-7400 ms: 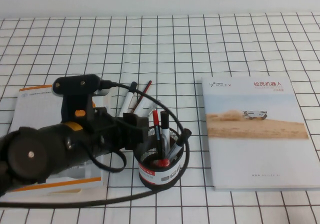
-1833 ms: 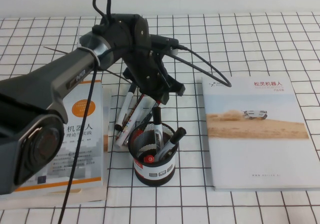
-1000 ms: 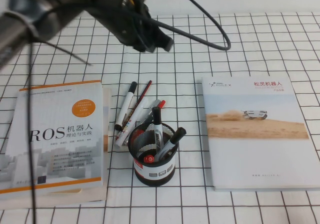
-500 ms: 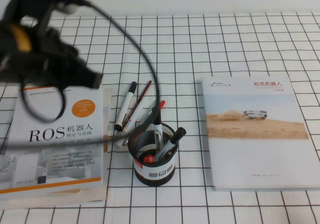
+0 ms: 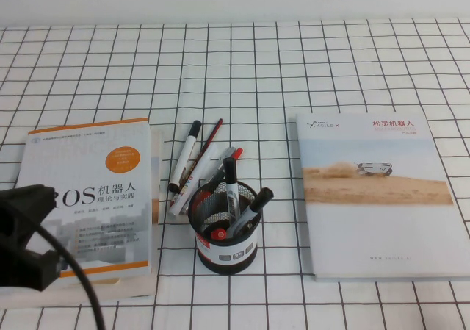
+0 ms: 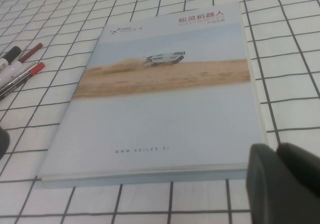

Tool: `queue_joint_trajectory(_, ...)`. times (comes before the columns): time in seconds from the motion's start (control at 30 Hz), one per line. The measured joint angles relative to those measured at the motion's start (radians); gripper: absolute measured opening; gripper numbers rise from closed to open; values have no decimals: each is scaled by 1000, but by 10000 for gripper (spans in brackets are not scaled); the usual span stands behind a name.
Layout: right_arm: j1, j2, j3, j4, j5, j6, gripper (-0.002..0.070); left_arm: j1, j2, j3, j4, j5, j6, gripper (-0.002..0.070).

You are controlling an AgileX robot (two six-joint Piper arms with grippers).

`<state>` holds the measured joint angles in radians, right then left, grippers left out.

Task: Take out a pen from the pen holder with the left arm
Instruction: 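Take a marker out of the pen holder and lay it on the table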

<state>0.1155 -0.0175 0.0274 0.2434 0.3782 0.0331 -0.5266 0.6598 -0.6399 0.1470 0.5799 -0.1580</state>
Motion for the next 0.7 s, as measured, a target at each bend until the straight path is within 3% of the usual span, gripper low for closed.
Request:
queue_joint_trajectory(0.2,0,0,0,0,0,0,-12,0,-39,16,11,-11,-2,0)
queue_joint_trajectory(0.5,0,0,0,0,0,0,-12,4,-52,88,88,-174,-29,0)
queue_joint_trajectory(0.6,0,0,0,0,0,0,-12,53,-109,136,64,-216,-21,0)
queue_joint_trajectory(0.7,0,0,0,0,0,0,-12,152,-208,201,-22,-270,61,0)
